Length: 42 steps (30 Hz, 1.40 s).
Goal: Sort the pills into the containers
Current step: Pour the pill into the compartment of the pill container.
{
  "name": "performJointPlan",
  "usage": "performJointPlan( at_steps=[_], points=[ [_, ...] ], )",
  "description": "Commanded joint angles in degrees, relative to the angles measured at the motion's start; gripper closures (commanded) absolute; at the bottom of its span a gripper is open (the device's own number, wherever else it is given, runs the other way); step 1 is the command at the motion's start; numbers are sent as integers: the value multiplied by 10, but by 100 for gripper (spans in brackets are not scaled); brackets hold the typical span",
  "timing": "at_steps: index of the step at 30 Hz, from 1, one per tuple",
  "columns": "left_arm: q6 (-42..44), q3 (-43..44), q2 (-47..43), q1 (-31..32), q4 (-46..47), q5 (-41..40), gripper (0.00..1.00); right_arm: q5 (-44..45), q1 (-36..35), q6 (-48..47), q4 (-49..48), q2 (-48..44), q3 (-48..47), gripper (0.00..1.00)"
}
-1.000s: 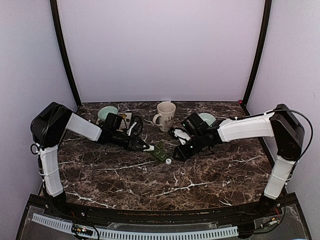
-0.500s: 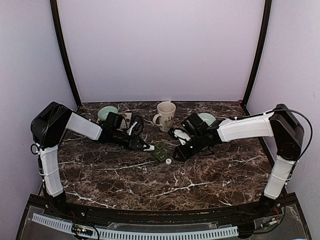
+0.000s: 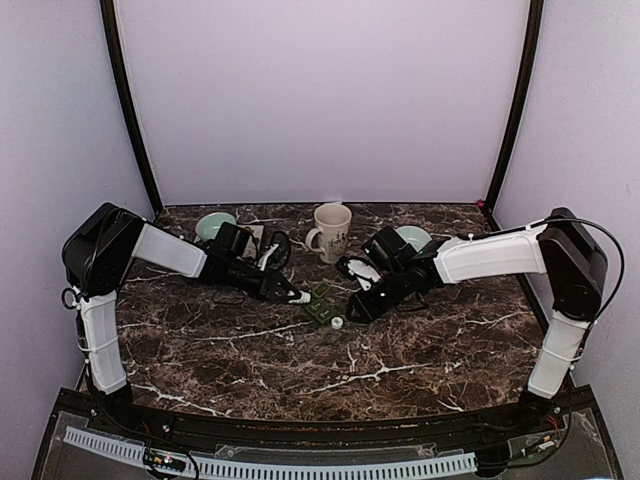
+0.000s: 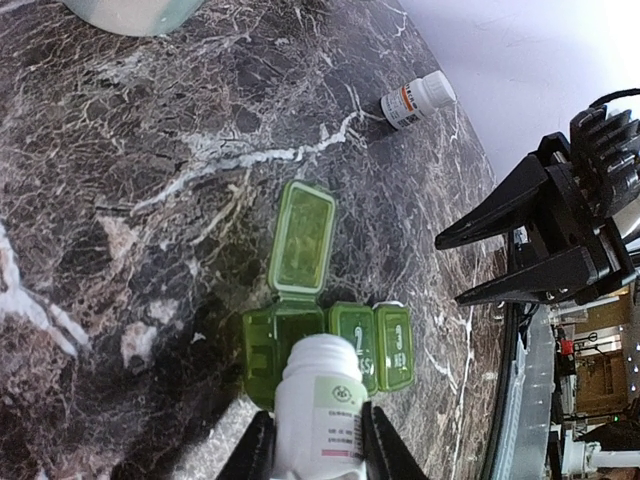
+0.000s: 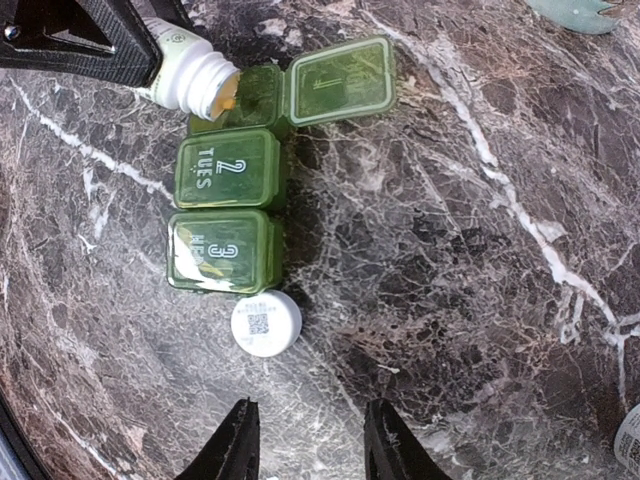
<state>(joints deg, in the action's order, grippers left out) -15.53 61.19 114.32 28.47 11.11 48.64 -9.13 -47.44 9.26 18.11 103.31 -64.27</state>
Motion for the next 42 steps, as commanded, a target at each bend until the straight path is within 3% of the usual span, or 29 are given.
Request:
performJointPlan(
  at_steps=[1,13,23,42],
  points=[
    [19,16,-16,4,-25,-8,98,0,-6,-4,0,4,-14,64],
    [18,15,-22,7,-23,-12,98,0,-7,-5,2,3,-14,64],
    [-20,-18,-44,7,57,14,98,1,-7,-4,2,4,-14,64],
    [-51,-72,-70,3,126,23,98,4,-6,-4,8,7,-31,64]
  ],
)
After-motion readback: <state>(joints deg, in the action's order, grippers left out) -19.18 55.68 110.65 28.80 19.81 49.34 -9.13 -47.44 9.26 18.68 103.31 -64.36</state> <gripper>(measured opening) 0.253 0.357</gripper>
